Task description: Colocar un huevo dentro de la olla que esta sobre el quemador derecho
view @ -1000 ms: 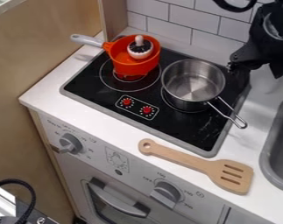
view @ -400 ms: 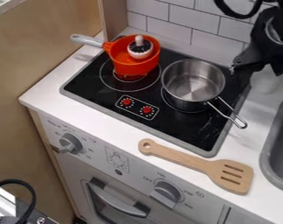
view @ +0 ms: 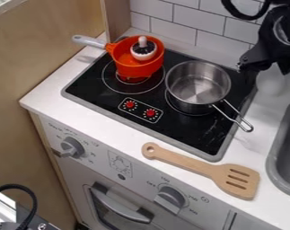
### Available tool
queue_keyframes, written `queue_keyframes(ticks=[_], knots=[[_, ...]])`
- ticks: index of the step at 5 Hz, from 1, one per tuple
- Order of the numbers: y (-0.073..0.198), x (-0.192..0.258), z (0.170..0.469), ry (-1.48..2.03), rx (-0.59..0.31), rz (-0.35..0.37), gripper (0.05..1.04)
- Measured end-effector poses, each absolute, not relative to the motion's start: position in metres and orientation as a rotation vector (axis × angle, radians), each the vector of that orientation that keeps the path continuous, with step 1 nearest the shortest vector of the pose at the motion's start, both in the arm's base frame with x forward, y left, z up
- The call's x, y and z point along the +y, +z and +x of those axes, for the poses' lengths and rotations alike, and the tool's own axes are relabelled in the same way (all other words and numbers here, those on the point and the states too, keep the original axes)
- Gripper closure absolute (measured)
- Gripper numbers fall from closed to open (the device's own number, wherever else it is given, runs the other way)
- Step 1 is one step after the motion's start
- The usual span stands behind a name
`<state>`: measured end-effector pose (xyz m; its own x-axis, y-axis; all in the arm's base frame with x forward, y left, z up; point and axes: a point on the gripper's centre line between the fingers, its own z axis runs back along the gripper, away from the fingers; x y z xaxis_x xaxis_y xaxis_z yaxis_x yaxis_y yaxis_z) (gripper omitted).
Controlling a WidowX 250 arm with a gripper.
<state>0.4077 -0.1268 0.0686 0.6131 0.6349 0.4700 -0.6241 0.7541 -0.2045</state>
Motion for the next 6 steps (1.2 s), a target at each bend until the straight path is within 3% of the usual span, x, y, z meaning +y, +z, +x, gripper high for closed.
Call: queue_keyframes(ticks=[5, 6], knots=[[0.034, -0.137, 0.414, 0.766, -0.582, -0.049, 0.085], [0.031, -0.142, 0.413, 0.765, -0.589, -0.04, 0.131]])
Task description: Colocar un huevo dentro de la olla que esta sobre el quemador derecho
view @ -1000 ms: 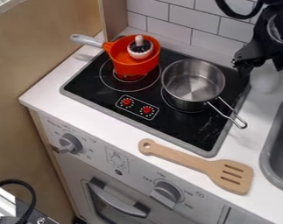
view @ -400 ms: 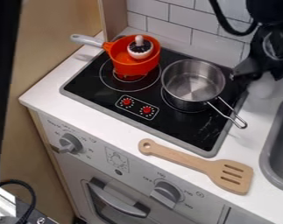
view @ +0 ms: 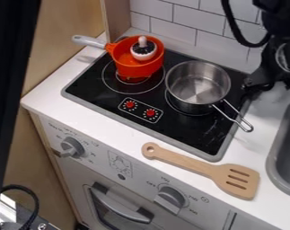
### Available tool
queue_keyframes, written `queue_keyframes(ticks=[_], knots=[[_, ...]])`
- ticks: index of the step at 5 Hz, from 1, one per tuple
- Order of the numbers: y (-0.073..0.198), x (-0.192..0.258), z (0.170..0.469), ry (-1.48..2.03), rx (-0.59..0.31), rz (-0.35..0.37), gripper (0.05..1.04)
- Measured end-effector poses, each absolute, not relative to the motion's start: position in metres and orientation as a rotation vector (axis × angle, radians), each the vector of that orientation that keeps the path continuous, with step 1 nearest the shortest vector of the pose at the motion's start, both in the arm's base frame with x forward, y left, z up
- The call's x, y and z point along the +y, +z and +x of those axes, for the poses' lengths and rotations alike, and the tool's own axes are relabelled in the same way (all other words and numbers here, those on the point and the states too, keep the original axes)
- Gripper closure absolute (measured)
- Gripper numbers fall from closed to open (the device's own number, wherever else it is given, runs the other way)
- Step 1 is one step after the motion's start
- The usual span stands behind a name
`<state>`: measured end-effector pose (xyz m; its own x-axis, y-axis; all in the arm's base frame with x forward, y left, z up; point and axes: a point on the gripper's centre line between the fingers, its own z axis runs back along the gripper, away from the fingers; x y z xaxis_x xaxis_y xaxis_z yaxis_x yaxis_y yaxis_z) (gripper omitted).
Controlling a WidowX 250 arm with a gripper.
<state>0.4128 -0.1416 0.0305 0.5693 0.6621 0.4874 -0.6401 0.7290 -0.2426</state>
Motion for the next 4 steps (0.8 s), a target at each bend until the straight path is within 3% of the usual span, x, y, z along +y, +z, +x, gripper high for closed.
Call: queue_keyframes(ticks=[1, 4], knots=[[0.0319, -0.1464, 0.4141, 0.787, -0.57, -0.015, 0.224], [0.0344, -0.149, 0.4044, 0.789, -0.461, 0.029, 0.224]])
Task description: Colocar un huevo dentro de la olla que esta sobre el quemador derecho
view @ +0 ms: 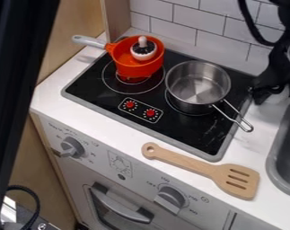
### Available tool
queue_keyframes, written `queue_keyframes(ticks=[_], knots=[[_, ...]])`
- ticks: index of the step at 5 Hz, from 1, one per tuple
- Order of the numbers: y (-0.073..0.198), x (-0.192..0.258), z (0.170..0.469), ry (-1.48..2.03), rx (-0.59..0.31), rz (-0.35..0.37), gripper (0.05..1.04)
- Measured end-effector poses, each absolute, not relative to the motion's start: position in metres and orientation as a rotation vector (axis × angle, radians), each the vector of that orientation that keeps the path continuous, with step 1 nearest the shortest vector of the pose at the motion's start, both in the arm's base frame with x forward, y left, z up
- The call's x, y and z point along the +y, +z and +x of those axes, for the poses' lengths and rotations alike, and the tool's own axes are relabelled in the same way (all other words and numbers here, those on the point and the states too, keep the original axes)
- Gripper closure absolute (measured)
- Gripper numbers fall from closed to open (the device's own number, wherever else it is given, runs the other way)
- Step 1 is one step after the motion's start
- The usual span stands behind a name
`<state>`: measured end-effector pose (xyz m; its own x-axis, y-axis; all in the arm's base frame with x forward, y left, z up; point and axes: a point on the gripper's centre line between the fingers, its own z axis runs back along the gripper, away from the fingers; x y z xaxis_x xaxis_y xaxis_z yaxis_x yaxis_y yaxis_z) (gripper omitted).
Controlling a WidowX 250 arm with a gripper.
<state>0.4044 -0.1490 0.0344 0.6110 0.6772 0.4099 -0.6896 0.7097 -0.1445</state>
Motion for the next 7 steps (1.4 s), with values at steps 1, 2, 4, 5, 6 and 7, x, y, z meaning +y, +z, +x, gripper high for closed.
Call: queue_keyframes(ticks=[1, 2, 4, 5, 6, 7], knots=[[0.037, -0.146, 0.399, 0.797, -0.395, 0.049, 0.224], [0.053, -0.145, 0.399, 0.804, -0.357, 0.052, 0.224], [0.077, -0.133, 0.384, 0.775, -0.253, 0.101, 0.225], [0.09, -0.122, 0.378, 0.756, -0.23, 0.135, 0.225], [0.097, -0.112, 0.373, 0.731, -0.226, 0.151, 0.225], [0.1, -0.095, 0.366, 0.692, -0.231, 0.173, 0.225]])
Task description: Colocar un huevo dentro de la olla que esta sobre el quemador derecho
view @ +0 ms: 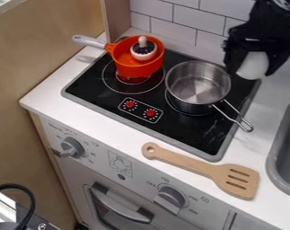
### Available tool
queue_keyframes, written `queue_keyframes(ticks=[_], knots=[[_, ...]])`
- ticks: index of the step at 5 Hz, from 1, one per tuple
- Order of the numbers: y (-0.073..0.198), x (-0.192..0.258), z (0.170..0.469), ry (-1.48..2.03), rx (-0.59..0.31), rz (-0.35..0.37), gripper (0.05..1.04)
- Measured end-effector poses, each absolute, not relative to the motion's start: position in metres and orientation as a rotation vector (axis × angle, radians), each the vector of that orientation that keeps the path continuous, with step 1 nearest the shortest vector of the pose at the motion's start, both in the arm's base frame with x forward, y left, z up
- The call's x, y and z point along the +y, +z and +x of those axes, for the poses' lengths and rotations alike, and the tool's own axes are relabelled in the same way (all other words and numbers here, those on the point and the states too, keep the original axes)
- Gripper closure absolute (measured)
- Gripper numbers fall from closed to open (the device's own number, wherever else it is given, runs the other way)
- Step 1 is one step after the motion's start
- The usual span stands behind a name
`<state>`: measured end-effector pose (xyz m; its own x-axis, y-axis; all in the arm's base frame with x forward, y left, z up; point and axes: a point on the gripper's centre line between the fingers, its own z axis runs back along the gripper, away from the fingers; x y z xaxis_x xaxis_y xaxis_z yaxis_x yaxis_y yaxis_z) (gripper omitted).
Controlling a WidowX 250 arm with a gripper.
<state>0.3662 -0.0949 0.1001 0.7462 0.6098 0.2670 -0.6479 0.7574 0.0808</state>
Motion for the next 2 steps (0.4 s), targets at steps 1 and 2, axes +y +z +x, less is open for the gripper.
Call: queue_keyframes(ticks=[1, 2], knots=[[0.102, -0.078, 0.359, 0.655, -0.239, 0.19, 0.225], [0.095, -0.065, 0.356, 0.62, -0.271, 0.198, 0.225]])
